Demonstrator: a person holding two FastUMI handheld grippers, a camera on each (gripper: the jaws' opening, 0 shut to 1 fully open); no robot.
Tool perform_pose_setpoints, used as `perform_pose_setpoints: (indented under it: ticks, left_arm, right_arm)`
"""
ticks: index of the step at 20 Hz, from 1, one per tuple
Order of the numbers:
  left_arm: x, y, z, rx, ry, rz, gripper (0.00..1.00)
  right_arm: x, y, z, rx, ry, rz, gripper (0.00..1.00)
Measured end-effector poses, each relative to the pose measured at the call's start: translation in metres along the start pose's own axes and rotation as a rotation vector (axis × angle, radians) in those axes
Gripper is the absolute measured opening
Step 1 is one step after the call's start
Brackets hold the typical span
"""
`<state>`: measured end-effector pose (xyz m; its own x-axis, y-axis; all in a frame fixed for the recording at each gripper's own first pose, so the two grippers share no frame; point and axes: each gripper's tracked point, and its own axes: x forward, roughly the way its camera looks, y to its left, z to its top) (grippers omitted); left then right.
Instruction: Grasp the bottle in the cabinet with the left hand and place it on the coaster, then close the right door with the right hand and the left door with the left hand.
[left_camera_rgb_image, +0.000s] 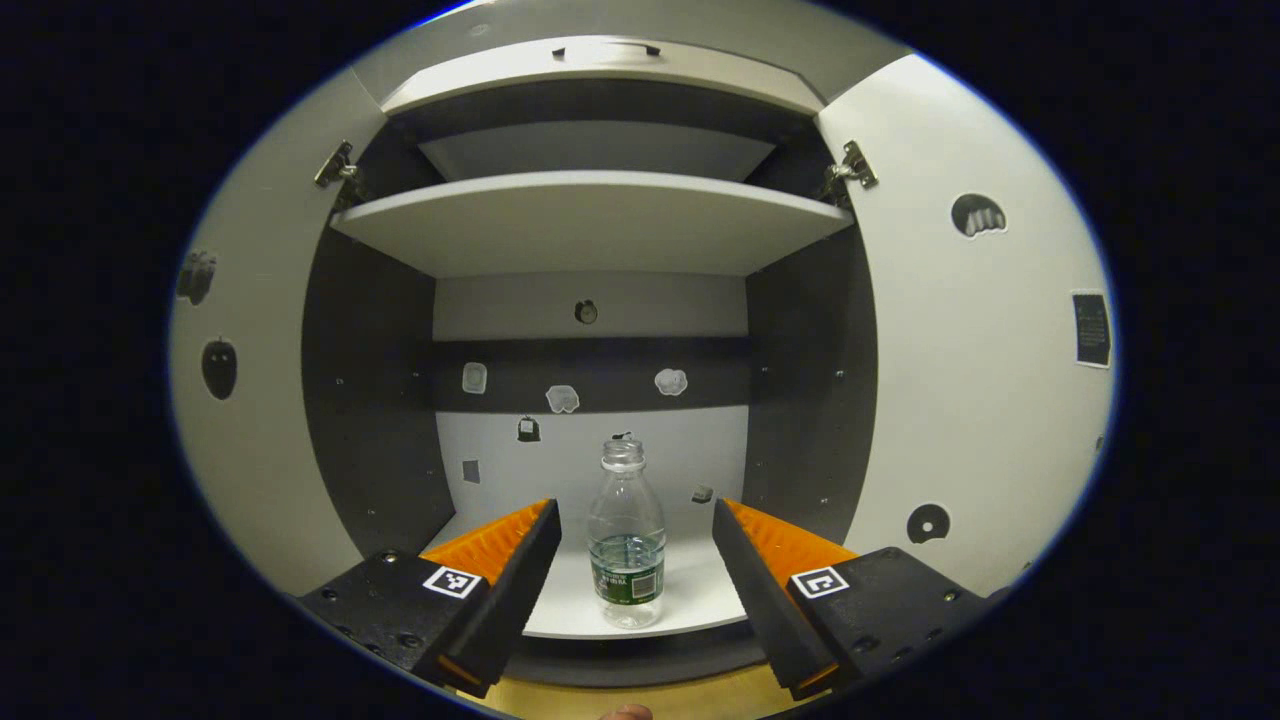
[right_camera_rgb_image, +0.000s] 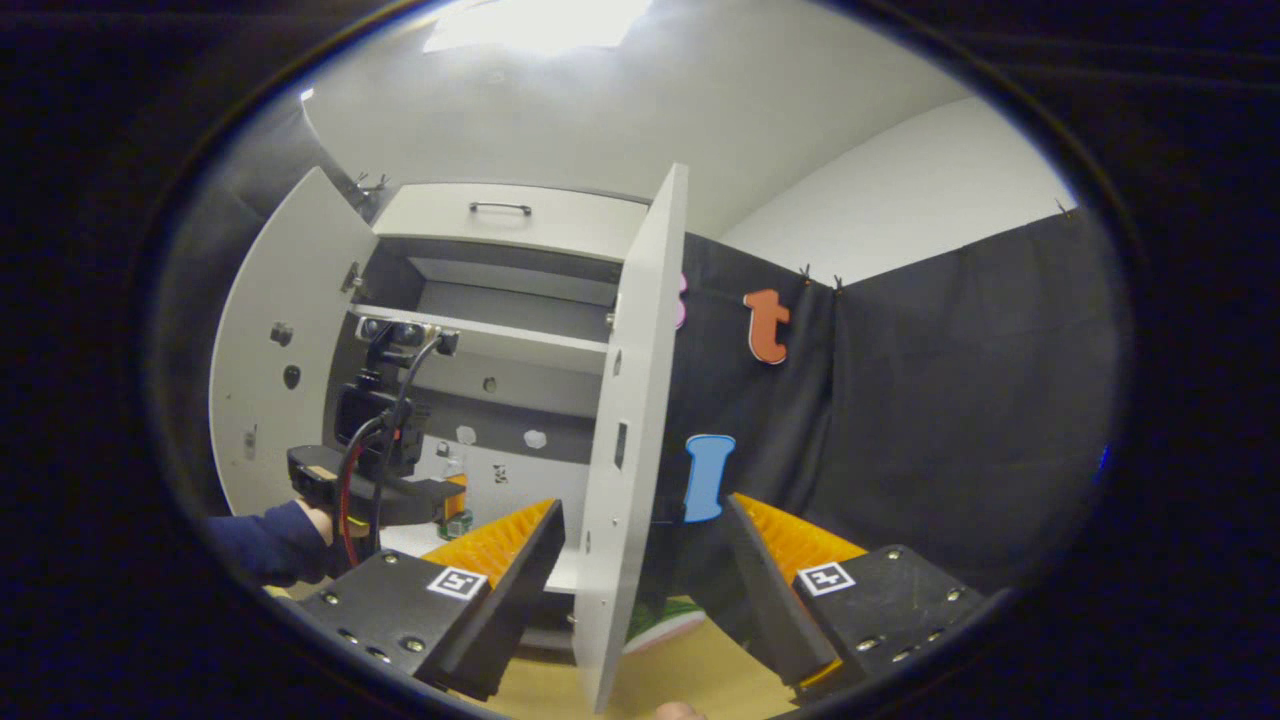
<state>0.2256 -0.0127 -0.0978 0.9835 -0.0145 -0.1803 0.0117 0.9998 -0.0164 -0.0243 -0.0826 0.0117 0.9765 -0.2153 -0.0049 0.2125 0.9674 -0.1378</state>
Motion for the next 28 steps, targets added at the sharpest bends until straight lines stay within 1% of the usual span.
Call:
perform_pose_setpoints:
  ticks: [4,8,10,11,14,17,22,25,28]
  left_arm:
    - [0.041,0.002,-0.019,0.001,0.051,0.020,0.97]
    - [0.065,0.006,-0.030,-0.016,0.083,0.037,0.97]
    - [0.069,0.009,-0.034,-0.009,0.091,0.047,0.89]
    - [0.073,0.009,-0.033,-0.010,0.084,0.045,0.79]
    - [0.066,0.010,-0.033,-0.019,0.089,0.035,0.78]
    - [0.043,0.006,-0.028,-0.042,0.077,-0.008,0.78]
    - [-0.030,0.006,-0.027,-0.047,0.060,-0.077,0.77]
    - [-0.078,0.010,-0.038,-0.051,0.067,-0.102,0.77]
    - [-0.114,0.014,-0.063,-0.064,0.093,-0.125,0.77]
  right_arm:
    - [0.000,-0.018,-0.007,-0.018,0.026,-0.062,0.96]
    - [0.000,-0.025,-0.018,-0.035,0.048,-0.076,0.97]
    - [-0.001,-0.025,-0.019,-0.033,0.050,-0.072,0.98]
    - [-0.001,-0.025,-0.018,-0.029,0.047,-0.070,0.98]
    - [0.000,-0.026,-0.018,-0.019,0.039,-0.064,0.98]
    - [0.001,-0.026,-0.018,-0.011,0.034,-0.053,0.98]
    - [0.002,-0.021,-0.015,0.007,0.015,-0.005,0.97]
    - [0.001,-0.015,-0.011,0.014,0.003,0.035,0.97]
    - [-0.003,-0.009,-0.007,0.024,-0.016,0.076,0.98]
